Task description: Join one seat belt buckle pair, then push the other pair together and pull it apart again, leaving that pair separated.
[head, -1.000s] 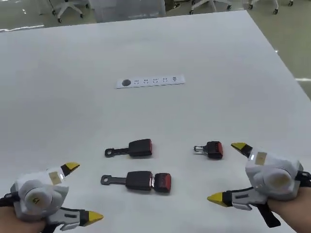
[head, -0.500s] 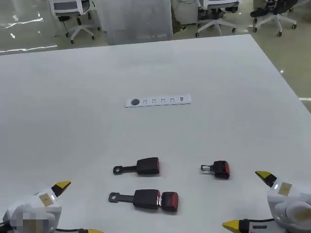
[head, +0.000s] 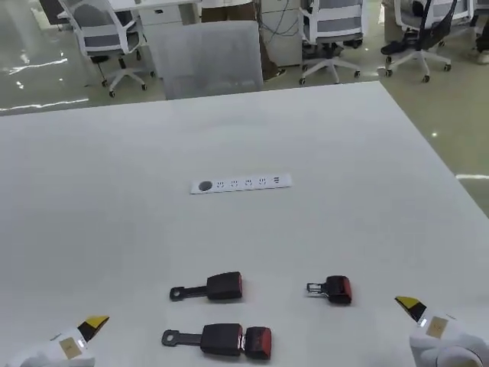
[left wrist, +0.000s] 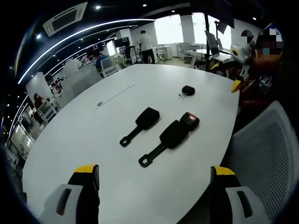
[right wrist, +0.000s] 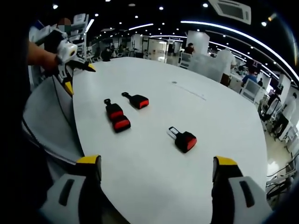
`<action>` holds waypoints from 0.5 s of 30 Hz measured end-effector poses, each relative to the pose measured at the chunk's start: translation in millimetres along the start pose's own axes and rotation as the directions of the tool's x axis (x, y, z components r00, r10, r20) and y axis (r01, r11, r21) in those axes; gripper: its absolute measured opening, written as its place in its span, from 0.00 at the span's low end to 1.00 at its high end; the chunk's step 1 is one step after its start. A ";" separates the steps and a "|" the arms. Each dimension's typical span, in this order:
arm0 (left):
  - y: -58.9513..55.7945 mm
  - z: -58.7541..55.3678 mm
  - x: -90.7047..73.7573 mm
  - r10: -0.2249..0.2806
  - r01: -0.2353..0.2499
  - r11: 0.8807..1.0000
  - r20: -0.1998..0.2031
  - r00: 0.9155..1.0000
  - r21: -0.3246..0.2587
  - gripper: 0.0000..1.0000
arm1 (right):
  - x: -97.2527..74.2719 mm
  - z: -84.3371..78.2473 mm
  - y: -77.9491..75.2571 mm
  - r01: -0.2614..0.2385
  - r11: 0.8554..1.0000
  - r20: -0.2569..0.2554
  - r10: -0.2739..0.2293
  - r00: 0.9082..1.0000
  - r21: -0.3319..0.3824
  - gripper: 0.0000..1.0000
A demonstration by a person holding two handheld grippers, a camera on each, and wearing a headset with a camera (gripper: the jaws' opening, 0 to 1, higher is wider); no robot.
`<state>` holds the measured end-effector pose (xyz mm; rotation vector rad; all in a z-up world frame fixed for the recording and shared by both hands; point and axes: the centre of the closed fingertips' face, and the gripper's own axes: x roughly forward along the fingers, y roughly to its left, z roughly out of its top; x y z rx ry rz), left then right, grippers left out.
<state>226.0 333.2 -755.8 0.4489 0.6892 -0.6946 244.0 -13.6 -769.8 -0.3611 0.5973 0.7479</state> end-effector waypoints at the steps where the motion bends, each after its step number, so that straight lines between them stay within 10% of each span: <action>1: -0.1 -0.1 0.1 0.000 0.000 1.000 -0.001 1.000 -0.001 1.00 | 0.6 -1.8 0.2 0.000 1.000 -0.003 0.000 1.000 0.007 1.00; 15: 3.1 2.9 -3.6 0.033 -0.033 0.999 0.030 0.999 -0.025 1.00 | 2.4 -4.6 3.4 -0.011 1.000 0.014 0.011 1.000 0.007 0.99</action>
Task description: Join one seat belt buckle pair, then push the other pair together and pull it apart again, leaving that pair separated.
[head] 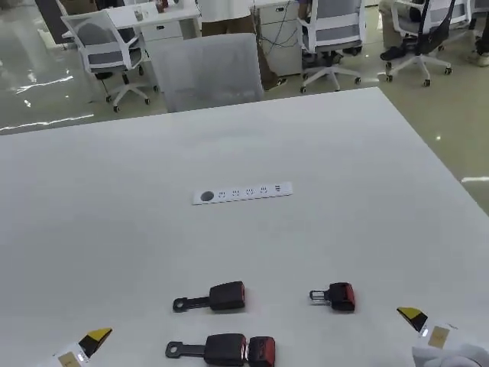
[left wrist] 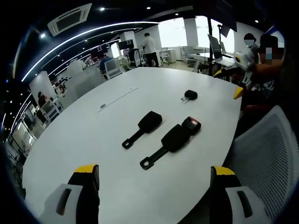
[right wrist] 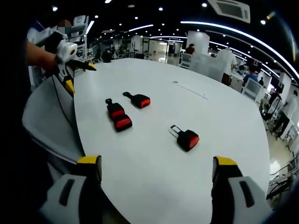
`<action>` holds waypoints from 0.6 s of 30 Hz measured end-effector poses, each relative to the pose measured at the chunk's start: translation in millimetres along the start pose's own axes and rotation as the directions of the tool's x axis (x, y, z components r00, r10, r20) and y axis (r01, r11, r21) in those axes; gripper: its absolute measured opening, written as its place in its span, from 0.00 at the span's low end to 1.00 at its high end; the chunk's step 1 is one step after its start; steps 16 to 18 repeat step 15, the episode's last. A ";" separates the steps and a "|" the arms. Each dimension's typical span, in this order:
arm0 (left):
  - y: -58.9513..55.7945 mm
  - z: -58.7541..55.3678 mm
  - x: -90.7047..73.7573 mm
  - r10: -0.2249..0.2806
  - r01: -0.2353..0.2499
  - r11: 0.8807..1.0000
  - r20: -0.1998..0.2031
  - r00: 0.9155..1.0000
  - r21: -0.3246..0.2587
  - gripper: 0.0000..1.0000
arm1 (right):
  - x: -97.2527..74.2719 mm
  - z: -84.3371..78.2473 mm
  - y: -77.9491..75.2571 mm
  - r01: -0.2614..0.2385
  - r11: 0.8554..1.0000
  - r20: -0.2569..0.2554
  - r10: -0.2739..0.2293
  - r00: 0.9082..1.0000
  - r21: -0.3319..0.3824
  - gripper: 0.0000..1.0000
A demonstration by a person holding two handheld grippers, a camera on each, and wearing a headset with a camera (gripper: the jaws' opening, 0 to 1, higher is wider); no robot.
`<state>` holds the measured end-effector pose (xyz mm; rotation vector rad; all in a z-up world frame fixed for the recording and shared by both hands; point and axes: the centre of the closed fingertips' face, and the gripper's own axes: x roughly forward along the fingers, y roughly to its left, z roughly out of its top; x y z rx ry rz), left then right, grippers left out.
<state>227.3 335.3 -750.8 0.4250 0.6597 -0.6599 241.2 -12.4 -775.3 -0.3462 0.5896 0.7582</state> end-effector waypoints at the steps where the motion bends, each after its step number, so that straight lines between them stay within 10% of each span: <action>1: 0.3 -3.5 0.9 -0.002 0.002 1.000 -0.008 1.000 -0.007 1.00 | -0.1 -0.4 -1.1 0.007 1.000 0.002 -0.007 1.000 0.000 0.99; 18: 2.5 -7.9 -1.8 -0.014 0.015 0.999 0.021 1.000 -0.037 1.00 | -6.8 6.2 5.1 0.039 0.999 -0.001 -0.039 0.999 -0.009 1.00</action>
